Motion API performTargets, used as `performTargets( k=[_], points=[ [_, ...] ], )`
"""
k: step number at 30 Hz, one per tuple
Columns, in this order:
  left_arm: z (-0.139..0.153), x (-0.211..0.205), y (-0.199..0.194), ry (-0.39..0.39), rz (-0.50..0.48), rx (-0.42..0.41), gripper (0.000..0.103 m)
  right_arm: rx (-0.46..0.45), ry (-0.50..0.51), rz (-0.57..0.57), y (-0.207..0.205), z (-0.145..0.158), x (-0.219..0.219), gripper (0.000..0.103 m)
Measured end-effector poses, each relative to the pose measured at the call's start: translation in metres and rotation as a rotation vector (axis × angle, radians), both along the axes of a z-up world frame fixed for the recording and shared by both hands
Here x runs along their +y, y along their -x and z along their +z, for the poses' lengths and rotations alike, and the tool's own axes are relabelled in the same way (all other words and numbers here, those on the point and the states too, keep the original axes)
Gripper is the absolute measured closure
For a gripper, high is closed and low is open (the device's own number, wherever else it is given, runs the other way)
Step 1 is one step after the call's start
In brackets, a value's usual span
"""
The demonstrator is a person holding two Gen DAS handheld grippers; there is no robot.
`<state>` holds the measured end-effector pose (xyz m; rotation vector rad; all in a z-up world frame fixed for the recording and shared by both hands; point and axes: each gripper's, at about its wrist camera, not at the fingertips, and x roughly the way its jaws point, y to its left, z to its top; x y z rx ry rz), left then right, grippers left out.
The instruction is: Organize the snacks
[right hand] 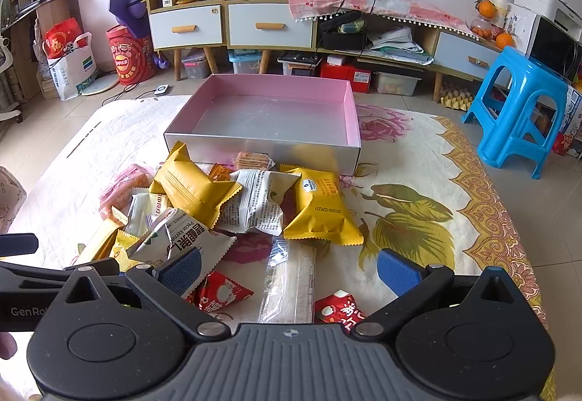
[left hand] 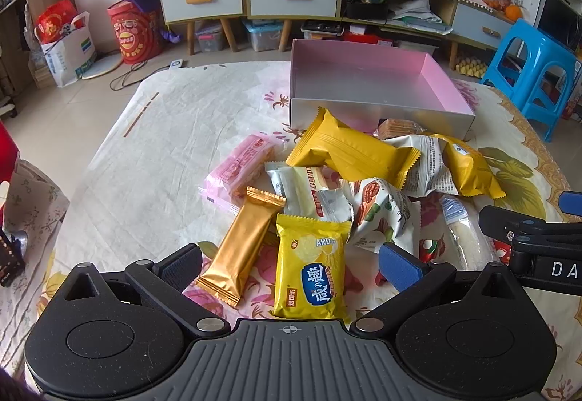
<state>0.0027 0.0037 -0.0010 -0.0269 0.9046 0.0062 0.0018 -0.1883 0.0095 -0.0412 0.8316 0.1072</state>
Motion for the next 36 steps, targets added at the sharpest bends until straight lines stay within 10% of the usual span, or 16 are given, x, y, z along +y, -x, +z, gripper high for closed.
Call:
performTargets(
  k=[36],
  points=[
    [0.0050, 0.0068, 0.0016, 0.011, -0.002, -0.004, 0.000, 0.000, 0.004, -0.002, 0.0015, -0.0003, 0.0002, 0.008]
  ],
)
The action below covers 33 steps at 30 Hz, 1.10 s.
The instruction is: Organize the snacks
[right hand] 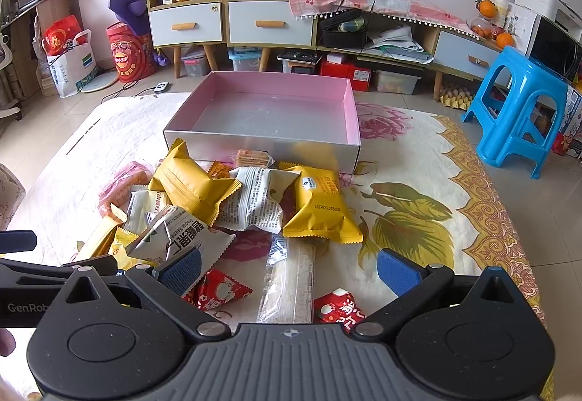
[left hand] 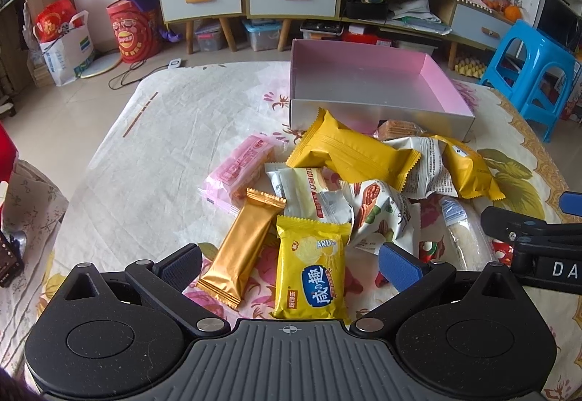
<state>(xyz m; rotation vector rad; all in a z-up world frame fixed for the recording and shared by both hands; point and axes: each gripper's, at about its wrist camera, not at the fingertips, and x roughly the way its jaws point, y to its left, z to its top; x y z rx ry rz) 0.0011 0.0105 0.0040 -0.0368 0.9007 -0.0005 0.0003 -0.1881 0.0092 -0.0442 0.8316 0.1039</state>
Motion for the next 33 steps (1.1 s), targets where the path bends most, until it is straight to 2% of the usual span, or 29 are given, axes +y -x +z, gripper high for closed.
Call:
performTargets(
  k=[3, 5, 8, 12, 14, 16, 18, 23, 28, 33],
  points=[
    [0.002, -0.002, -0.004, 0.014, -0.007, -0.026, 0.000, -0.016, 0.012, -0.013, -0.004, 0.003, -0.004, 0.008],
    [0.004, -0.003, -0.009, -0.006, -0.028, -0.035, 0.000, -0.042, 0.015, -0.015, -0.008, 0.006, -0.008, 0.008],
    [0.006, -0.003, -0.019, -0.017, -0.057, -0.019, 0.000, -0.077, 0.017, -0.017, -0.015, 0.009, -0.013, 0.008],
    [0.003, 0.000, -0.032, -0.015, -0.053, -0.004, 0.000, -0.084, -0.031, 0.031, -0.026, 0.008, -0.020, 0.008],
    [0.001, 0.003, -0.039, 0.015, -0.046, 0.002, 0.000, -0.082, -0.056, 0.058, -0.031, 0.009, -0.023, 0.008],
    [-0.002, 0.001, -0.046, -0.023, -0.067, 0.023, 0.000, -0.080, -0.077, 0.093, -0.034, 0.008, -0.024, 0.008],
    [-0.004, 0.000, -0.050, -0.021, -0.084, 0.014, 0.000, -0.077, -0.094, 0.126, -0.037, 0.008, -0.024, 0.008],
    [-0.011, 0.006, -0.066, 0.096, -0.085, 0.019, 0.000, -0.043, -0.122, 0.163, -0.049, -0.003, -0.028, 0.008],
    [-0.014, 0.006, -0.083, 0.187, -0.086, -0.015, 0.001, 0.024, -0.179, 0.107, -0.071, -0.020, -0.045, 0.008],
    [-0.023, 0.002, -0.099, 0.258, -0.083, -0.008, 0.002, 0.059, -0.261, 0.063, -0.086, -0.034, -0.060, 0.012]
  ],
)
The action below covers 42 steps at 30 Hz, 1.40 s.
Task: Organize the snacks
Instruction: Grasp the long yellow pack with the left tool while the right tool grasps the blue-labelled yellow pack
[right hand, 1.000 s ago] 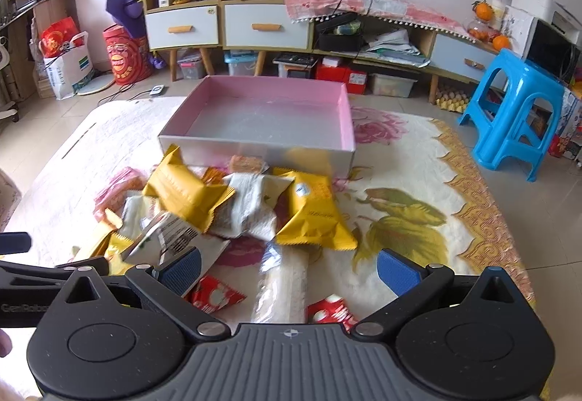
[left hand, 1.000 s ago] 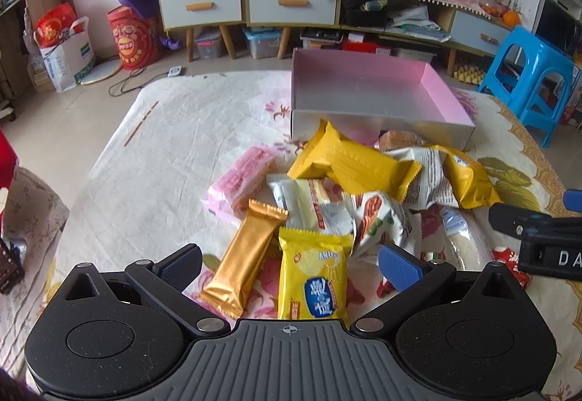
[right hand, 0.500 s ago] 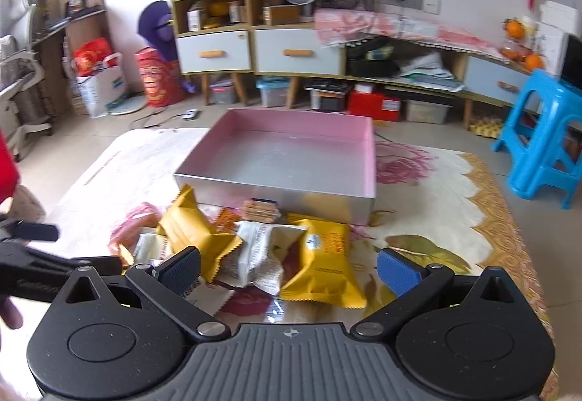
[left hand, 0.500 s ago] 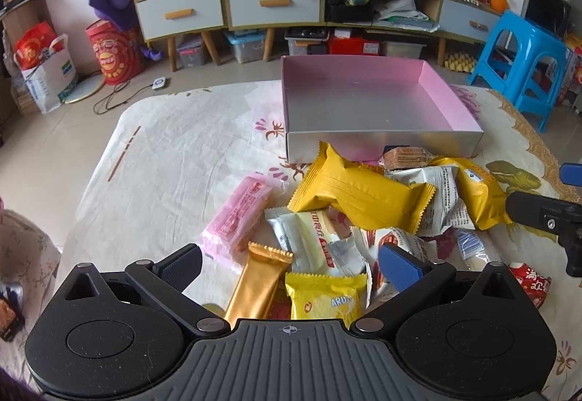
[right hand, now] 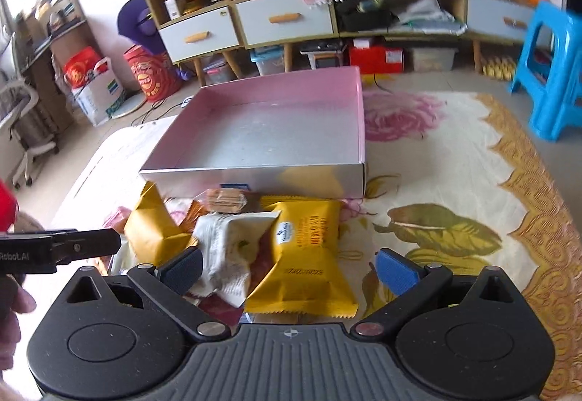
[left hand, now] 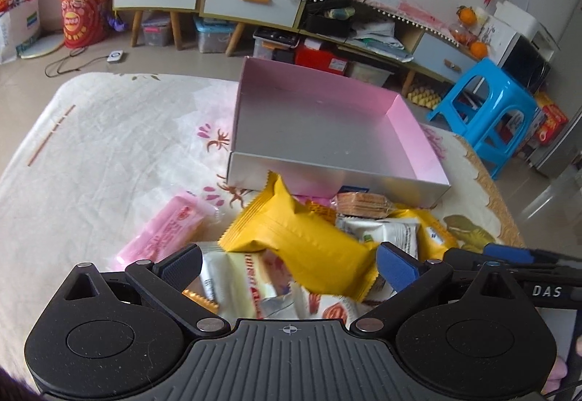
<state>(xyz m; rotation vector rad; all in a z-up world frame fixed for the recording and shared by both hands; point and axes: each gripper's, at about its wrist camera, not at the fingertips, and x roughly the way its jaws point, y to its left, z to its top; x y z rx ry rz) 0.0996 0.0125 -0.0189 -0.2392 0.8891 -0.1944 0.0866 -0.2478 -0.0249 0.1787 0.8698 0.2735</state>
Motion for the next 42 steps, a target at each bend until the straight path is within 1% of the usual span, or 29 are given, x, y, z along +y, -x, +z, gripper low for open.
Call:
performTargets(
  k=[3, 5, 10, 12, 14, 16, 18, 19, 21, 22, 23, 24, 25, 26, 27, 29, 30, 32, 35, 42],
  points=[
    [-0.008, -0.001, -0.006, 0.061, 0.032, 0.008, 0.004, 0.024, -0.017, -0.015, -0.006, -0.007, -0.004, 0.014],
    [-0.014, -0.003, -0.009, 0.089, 0.043, 0.021, 0.007, 0.030, -0.015, -0.018, -0.008, -0.010, -0.005, 0.016],
    [-0.028, -0.005, -0.013, 0.125, 0.073, 0.047, 0.015, 0.056, -0.052, -0.048, -0.015, -0.018, -0.012, 0.022],
    [-0.032, -0.005, -0.013, 0.148, 0.086, 0.045, 0.015, 0.068, -0.066, -0.054, -0.015, -0.020, -0.013, 0.023],
    [-0.034, -0.004, -0.013, 0.172, 0.098, 0.041, 0.019, 0.074, -0.067, -0.058, -0.015, -0.022, -0.013, 0.026],
    [-0.036, -0.002, -0.012, 0.219, 0.111, 0.032, 0.022, 0.077, -0.064, -0.061, -0.016, -0.024, -0.013, 0.031],
    [-0.039, 0.000, -0.012, 0.261, 0.129, 0.031, 0.023, 0.086, -0.060, -0.067, -0.017, -0.026, -0.013, 0.034],
    [-0.040, 0.002, -0.011, 0.277, 0.140, 0.020, 0.025, 0.090, -0.055, -0.070, -0.017, -0.028, -0.012, 0.036],
    [-0.041, 0.003, -0.011, 0.288, 0.155, 0.011, 0.033, 0.093, -0.045, -0.071, -0.017, -0.032, -0.011, 0.039],
    [-0.042, 0.003, -0.011, 0.293, 0.162, 0.011, 0.038, 0.095, -0.041, -0.071, -0.017, -0.032, -0.010, 0.042],
    [-0.043, 0.004, -0.010, 0.299, 0.170, 0.011, 0.040, 0.096, -0.038, -0.070, -0.017, -0.033, -0.009, 0.043],
    [-0.044, 0.005, -0.010, 0.305, 0.174, 0.010, 0.041, 0.095, -0.033, -0.068, -0.017, -0.033, -0.008, 0.047],
    [-0.045, 0.005, -0.010, 0.311, 0.176, 0.010, 0.044, 0.093, -0.028, -0.065, -0.017, -0.032, -0.008, 0.052],
    [-0.045, 0.006, -0.010, 0.314, 0.173, 0.008, 0.050, 0.091, -0.022, -0.062, -0.017, -0.032, -0.007, 0.053],
    [-0.045, 0.005, -0.010, 0.314, 0.171, 0.010, 0.052, 0.090, -0.017, -0.060, -0.016, -0.031, -0.006, 0.054],
    [-0.044, 0.005, -0.009, 0.311, 0.165, 0.011, 0.057, 0.085, -0.008, -0.061, -0.015, -0.030, -0.005, 0.059],
    [-0.044, 0.005, -0.009, 0.309, 0.163, 0.013, 0.057, 0.082, -0.004, -0.061, -0.015, -0.030, -0.004, 0.062],
    [-0.044, 0.007, -0.010, 0.308, 0.163, 0.019, 0.064, 0.082, -0.006, -0.068, -0.017, -0.029, -0.006, 0.065],
    [-0.045, 0.010, -0.009, 0.320, 0.158, 0.033, 0.065, 0.091, -0.012, -0.084, -0.017, -0.027, -0.007, 0.066],
    [-0.040, 0.013, -0.006, 0.317, 0.136, 0.052, 0.066, 0.097, -0.020, -0.098, -0.015, -0.022, -0.009, 0.071]
  ],
)
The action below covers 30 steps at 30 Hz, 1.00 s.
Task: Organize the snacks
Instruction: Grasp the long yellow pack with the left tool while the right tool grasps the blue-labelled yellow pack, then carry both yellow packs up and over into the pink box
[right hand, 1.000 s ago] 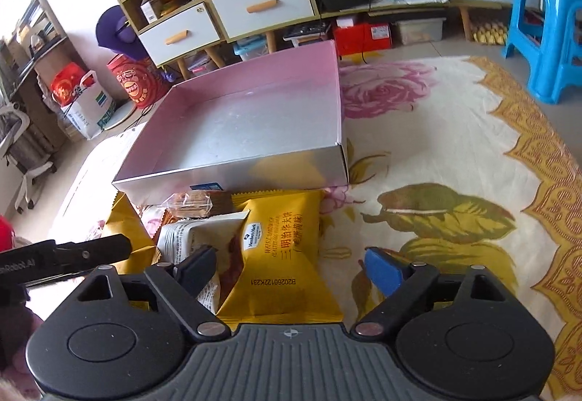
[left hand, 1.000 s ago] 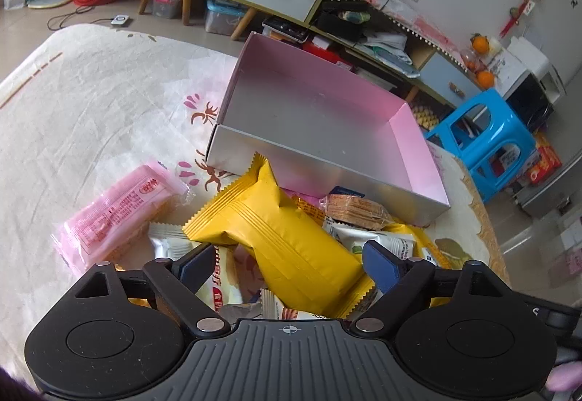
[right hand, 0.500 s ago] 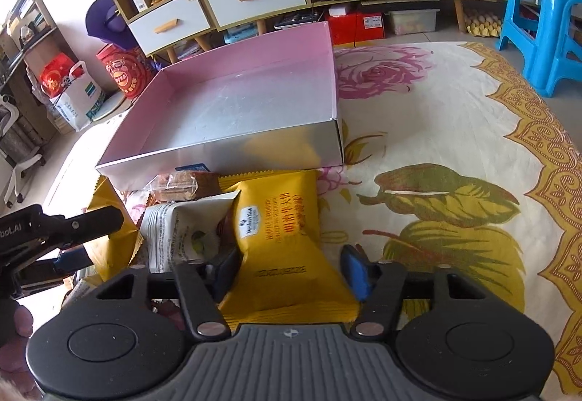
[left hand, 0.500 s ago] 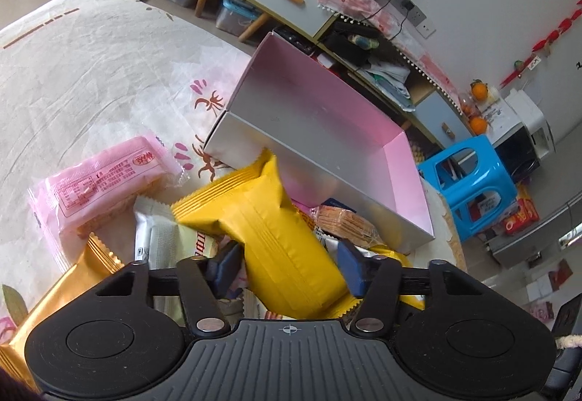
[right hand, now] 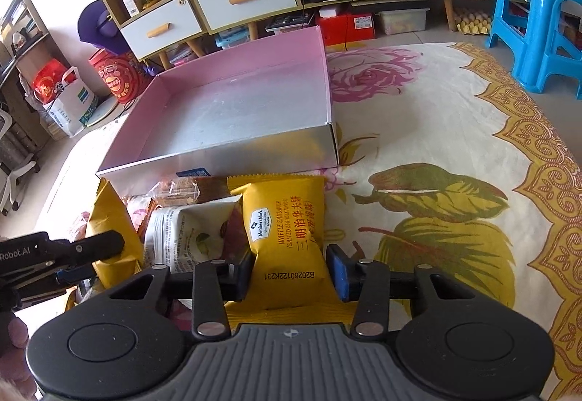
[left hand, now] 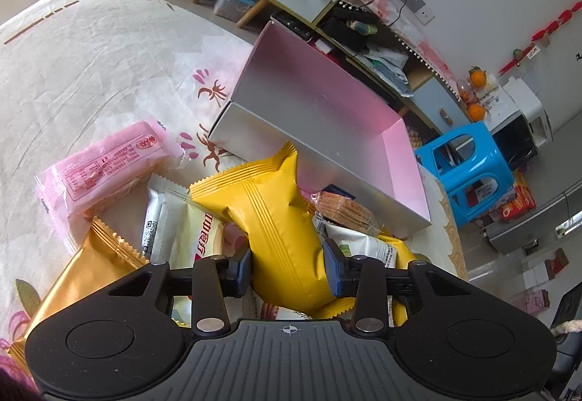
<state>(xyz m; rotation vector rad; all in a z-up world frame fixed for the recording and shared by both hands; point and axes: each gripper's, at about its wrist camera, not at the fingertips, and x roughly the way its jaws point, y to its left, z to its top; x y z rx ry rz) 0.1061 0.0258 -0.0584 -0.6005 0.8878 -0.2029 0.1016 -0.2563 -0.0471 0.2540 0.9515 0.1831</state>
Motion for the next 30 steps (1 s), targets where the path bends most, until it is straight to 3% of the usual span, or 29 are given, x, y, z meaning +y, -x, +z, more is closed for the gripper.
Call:
performTargets(
  k=[18, 30],
  points=[
    [0.027, 0.004, 0.010, -0.024, -0.066, -0.053, 0.067, -0.050, -0.051, -0.037, 0.004, 0.026, -0.014, 0.073],
    [0.052, 0.015, -0.002, -0.039, 0.009, -0.137, 0.067, -0.083, -0.113, -0.059, -0.001, 0.051, -0.011, 0.073]
  ],
)
